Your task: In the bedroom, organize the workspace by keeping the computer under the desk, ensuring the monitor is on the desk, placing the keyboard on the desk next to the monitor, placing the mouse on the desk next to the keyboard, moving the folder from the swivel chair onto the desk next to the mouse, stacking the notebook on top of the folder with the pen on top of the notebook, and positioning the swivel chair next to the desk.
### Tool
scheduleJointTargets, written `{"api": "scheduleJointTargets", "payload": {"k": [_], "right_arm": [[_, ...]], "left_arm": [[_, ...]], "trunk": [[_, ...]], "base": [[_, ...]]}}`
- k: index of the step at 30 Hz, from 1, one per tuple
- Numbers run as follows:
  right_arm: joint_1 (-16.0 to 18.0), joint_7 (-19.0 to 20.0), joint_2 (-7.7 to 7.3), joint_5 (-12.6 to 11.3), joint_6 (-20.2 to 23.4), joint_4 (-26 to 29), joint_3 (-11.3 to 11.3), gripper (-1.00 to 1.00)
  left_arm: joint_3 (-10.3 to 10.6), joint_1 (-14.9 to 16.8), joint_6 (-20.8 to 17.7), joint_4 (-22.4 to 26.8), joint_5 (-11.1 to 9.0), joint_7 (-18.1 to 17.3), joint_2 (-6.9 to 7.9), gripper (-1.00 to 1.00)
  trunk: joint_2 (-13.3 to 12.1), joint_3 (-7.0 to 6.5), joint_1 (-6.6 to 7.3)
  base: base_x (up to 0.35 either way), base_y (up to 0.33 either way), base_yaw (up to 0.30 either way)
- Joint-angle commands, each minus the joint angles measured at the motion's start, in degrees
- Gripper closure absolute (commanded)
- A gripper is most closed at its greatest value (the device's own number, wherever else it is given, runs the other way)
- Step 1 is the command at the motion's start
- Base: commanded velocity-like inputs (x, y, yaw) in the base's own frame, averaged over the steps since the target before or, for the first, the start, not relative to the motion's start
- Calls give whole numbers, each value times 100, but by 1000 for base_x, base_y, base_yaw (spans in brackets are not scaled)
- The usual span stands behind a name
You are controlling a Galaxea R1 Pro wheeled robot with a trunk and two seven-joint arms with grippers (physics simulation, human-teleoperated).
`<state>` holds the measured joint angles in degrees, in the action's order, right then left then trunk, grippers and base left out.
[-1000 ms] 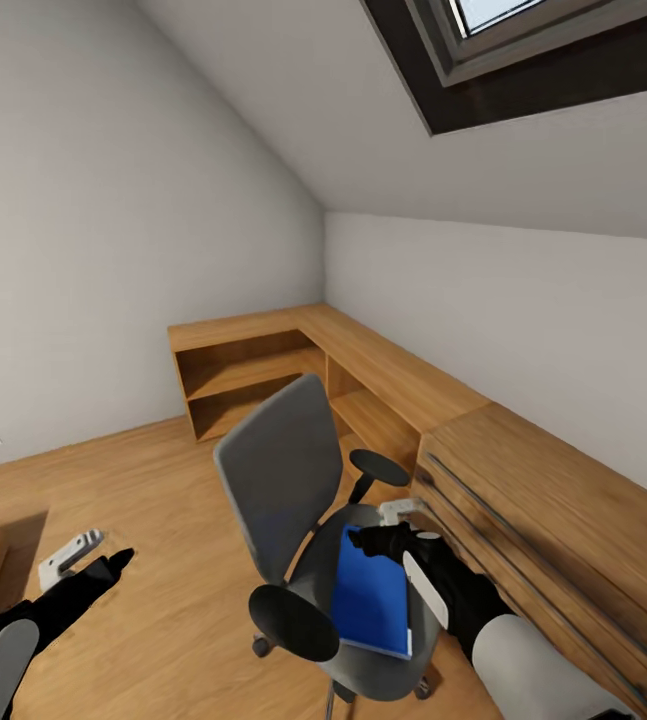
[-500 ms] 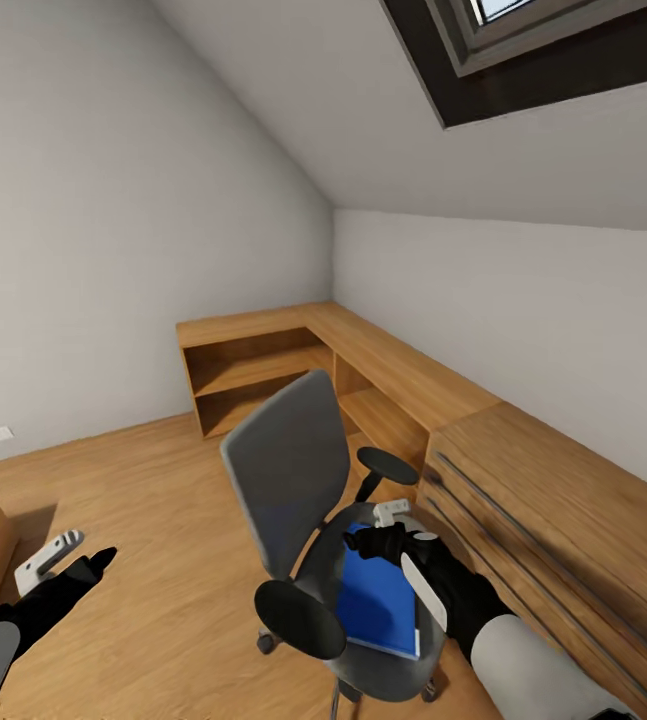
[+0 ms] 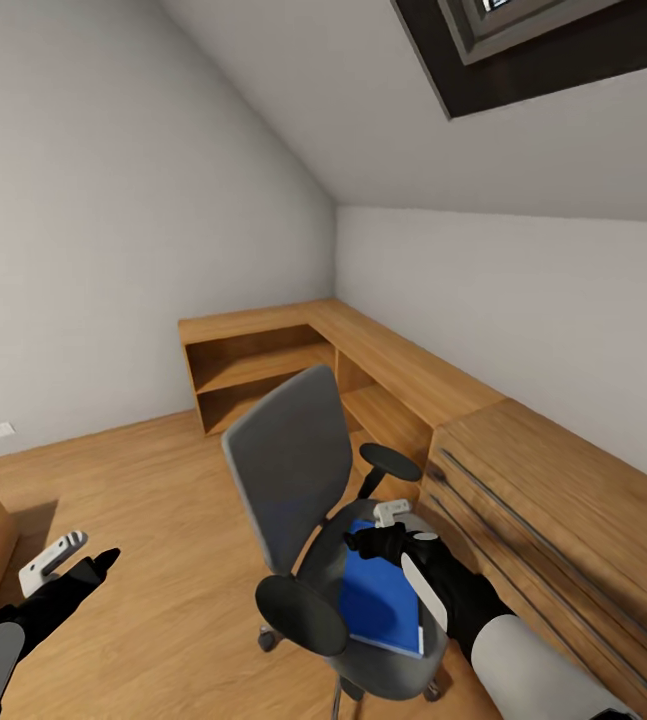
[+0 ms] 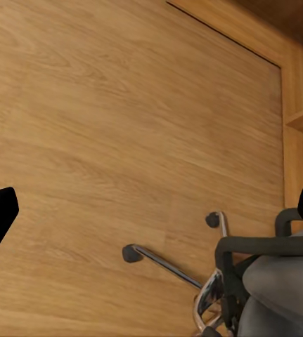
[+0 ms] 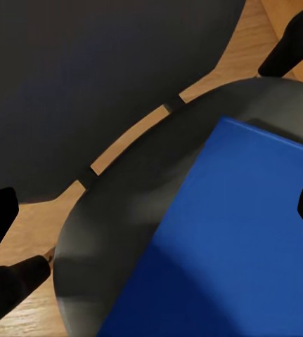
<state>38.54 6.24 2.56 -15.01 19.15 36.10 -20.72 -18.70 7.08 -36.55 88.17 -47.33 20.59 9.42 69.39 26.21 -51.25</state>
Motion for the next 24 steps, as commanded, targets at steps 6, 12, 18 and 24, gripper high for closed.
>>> {"api": "scheduleJointTargets", "payload": {"k": [6, 12, 18, 24], "right_arm": [[3, 1, -1, -13, 27, 3, -10, -100], [2, 1, -1, -12, 27, 2, -12, -100], [4, 1, -1, 22, 27, 2, -18, -100], [4, 1, 6, 224, 21, 2, -16, -100]], "left_arm": [[5, 4, -18, 8, -58, 50, -12, -100], [7, 4, -13, 8, -52, 57, -64, -100], [13, 4, -10, 8, -49, 59, -109, -100], [15, 4, -10, 8, -49, 59, -121, -100]], "trunk": [[246, 115, -133], [487, 222, -264], [727, 330, -396], [968, 438, -528]], "base": [[0, 0, 0], [0, 0, 0], [0, 0, 0], [0, 0, 0]]}}
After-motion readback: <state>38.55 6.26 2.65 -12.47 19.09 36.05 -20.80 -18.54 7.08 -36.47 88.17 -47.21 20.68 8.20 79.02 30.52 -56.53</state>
